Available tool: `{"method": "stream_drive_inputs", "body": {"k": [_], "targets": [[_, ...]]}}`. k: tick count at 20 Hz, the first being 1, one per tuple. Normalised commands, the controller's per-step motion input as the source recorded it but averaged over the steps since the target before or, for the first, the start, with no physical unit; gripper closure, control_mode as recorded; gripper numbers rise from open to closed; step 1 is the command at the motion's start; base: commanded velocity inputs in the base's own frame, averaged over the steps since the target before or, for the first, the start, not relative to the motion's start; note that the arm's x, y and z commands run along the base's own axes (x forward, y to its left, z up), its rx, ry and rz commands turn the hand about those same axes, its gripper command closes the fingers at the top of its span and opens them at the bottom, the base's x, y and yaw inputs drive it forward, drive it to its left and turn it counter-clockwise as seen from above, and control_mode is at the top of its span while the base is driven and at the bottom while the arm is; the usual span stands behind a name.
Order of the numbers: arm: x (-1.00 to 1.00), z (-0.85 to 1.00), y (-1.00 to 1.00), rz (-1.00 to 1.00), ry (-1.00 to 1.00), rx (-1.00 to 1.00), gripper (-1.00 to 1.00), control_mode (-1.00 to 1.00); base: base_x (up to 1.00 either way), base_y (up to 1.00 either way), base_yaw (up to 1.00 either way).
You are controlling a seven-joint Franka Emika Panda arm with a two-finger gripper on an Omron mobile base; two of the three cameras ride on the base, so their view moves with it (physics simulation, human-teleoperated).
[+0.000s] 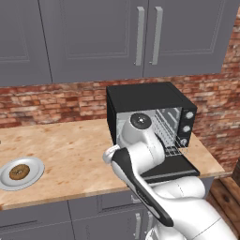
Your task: Pick up the bagel from the plate, place it on the toaster oven rack, close the door, and set the timer.
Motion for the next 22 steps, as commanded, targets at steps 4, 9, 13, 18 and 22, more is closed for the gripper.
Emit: {"method": "stream_drive_inputs", "body": {"k": [4, 9, 13, 18, 22], "targets": [[0.12, 0.0, 0.02, 0.0, -0.03, 0.04, -1.0, -1.0, 0.0, 0.0, 0.0], [0.0, 0.07, 0.27, 0.04, 0.0, 0.08, -1.0, -1.0, 0.0, 0.0, 0.0], [0.0, 0.11, 0.39, 0.08, 0.02, 0.04, -1.0, -1.0, 0.0, 0.0, 0.0], [0.0, 0.0, 0.47, 0.1, 0.0, 0.0, -1.0, -1.0, 0.0, 0.0, 0.0], [-0.01, 0.0, 0.49, 0.11, 0.0, 0.0, -1.0, -1.0, 0.0, 0.0, 0.0]]}}
